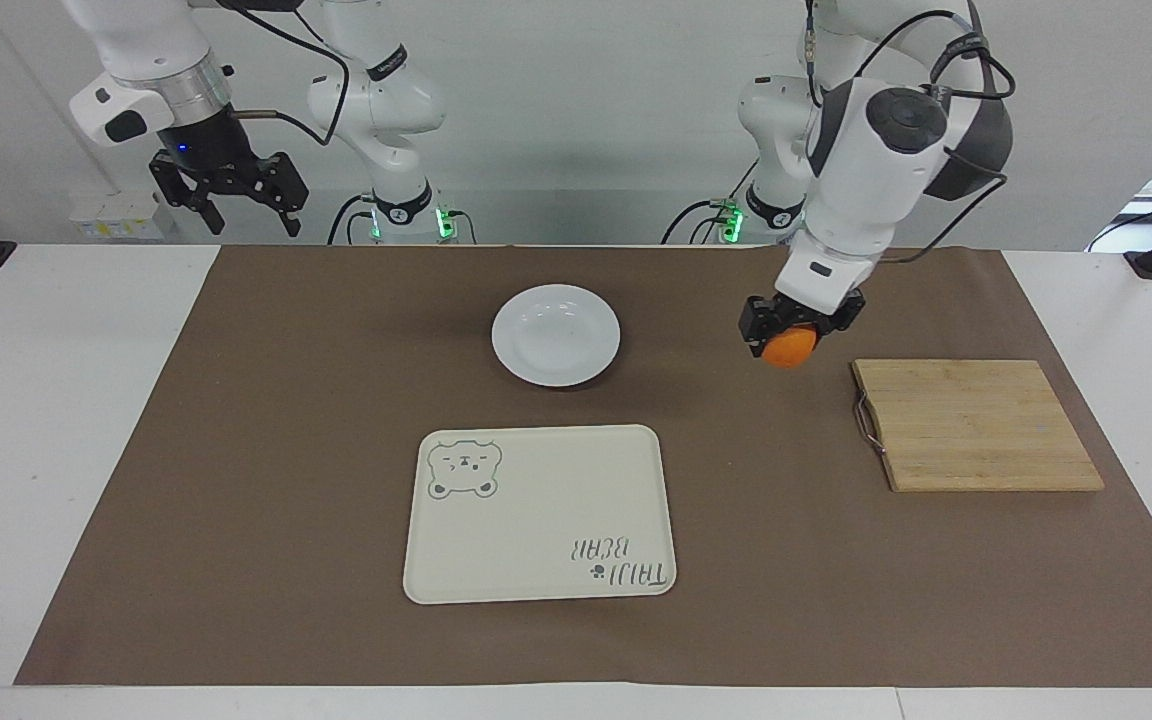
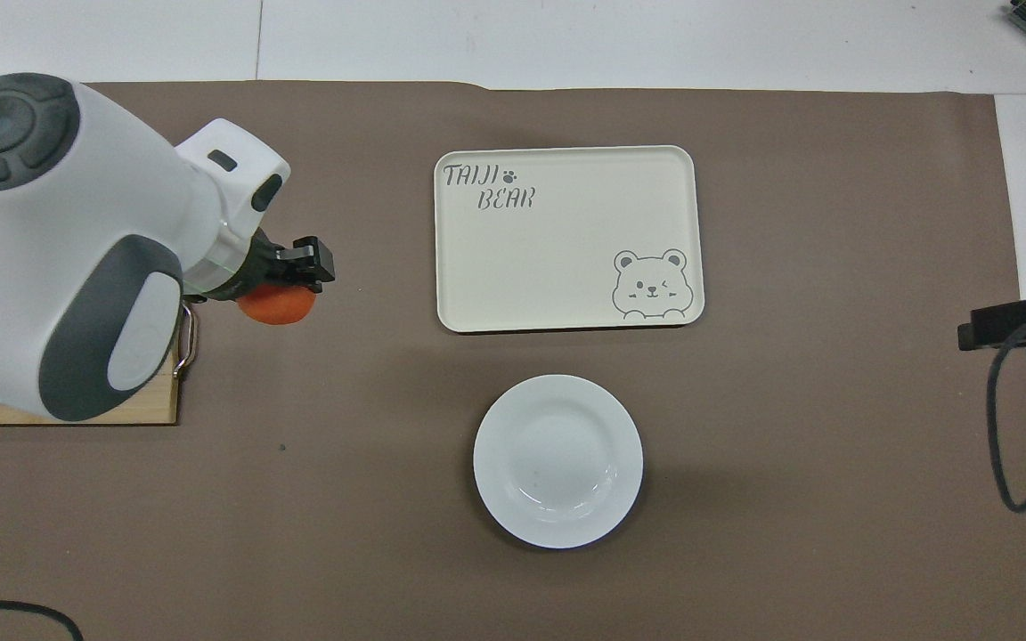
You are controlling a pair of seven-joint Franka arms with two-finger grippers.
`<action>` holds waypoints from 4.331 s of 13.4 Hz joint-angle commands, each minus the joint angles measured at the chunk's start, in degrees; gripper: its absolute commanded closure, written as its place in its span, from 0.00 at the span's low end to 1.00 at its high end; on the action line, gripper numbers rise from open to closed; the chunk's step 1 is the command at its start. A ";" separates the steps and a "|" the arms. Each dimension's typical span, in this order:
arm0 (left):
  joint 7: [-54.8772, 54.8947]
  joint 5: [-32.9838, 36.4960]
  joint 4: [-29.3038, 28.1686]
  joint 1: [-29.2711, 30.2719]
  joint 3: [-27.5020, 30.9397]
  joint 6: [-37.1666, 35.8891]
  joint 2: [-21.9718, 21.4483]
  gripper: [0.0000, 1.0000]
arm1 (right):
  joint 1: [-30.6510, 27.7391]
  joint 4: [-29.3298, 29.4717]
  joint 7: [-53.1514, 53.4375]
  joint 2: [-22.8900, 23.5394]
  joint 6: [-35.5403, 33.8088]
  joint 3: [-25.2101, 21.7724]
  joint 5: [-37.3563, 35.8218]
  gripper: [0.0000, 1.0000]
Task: Place orange and plate with both arms
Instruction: 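Carry the orange with the left gripper and release it onto the white plate, then return the left gripper to the board while the right gripper grips the plate rim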
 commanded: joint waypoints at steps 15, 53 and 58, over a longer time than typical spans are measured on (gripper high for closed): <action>-31.62 0.50 -20.52 -29.74 0.84 28.51 2.08 1.00 | -2.77 -5.66 -8.77 -3.13 -0.09 -0.51 8.54 0.00; 34.02 2.25 4.97 17.10 3.39 -14.36 -8.98 0.00 | 17.61 -56.28 -45.60 2.94 40.60 -0.33 68.73 0.00; 31.82 2.25 3.55 17.01 3.57 -14.27 -9.78 0.00 | 18.32 -56.73 -45.60 3.20 41.04 -0.33 69.36 0.59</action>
